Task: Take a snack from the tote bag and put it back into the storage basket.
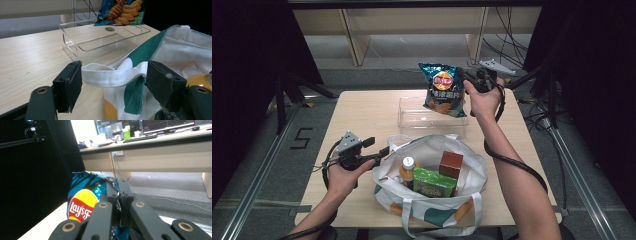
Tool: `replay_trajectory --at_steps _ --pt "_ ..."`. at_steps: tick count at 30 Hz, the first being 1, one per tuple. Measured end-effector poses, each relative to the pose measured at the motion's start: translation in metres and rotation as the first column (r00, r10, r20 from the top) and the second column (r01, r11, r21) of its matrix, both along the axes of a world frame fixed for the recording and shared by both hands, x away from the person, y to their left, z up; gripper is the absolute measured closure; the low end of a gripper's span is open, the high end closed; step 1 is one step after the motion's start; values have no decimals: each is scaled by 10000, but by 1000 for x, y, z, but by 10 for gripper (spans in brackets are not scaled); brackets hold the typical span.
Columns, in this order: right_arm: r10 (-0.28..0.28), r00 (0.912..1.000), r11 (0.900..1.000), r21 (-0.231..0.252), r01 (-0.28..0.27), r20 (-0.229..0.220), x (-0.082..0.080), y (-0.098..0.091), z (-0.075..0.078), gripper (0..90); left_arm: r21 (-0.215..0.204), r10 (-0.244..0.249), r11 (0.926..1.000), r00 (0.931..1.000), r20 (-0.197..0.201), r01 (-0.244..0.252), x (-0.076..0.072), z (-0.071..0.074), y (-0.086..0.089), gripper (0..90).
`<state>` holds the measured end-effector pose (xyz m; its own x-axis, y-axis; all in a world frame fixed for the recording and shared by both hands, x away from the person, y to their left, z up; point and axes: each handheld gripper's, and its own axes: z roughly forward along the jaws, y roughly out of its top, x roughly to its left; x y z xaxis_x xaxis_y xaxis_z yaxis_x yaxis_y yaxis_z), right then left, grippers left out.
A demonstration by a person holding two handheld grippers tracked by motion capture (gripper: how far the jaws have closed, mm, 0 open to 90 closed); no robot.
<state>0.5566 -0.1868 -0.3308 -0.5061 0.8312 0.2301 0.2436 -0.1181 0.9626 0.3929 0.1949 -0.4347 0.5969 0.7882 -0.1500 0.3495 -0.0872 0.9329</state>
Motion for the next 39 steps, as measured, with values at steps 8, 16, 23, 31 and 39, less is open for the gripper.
replay_trajectory --at_steps 8,16,23,31,39 --pt "-95 9998 9999 34 95 -200 7 2 -4 900 41 -20 10000 10000 16 19 0 0 0 286" --pt "-191 9994 9998 6 192 -285 13 1 -8 900 22 3 10000 10000 8 -3 0 0 0 286" --pt "-232 9984 9997 52 235 -506 16 4 -10 900 52 -14 10000 10000 18 14 1 0 1 286" --pt "-311 9978 9995 25 313 -578 20 6 -15 900 8 -4 10000 10000 4 4 0 0 0 286" --pt "-492 9955 9987 64 499 -809 23 5 -23 900 14 0 10000 10000 -11 0 0 0 0 286"
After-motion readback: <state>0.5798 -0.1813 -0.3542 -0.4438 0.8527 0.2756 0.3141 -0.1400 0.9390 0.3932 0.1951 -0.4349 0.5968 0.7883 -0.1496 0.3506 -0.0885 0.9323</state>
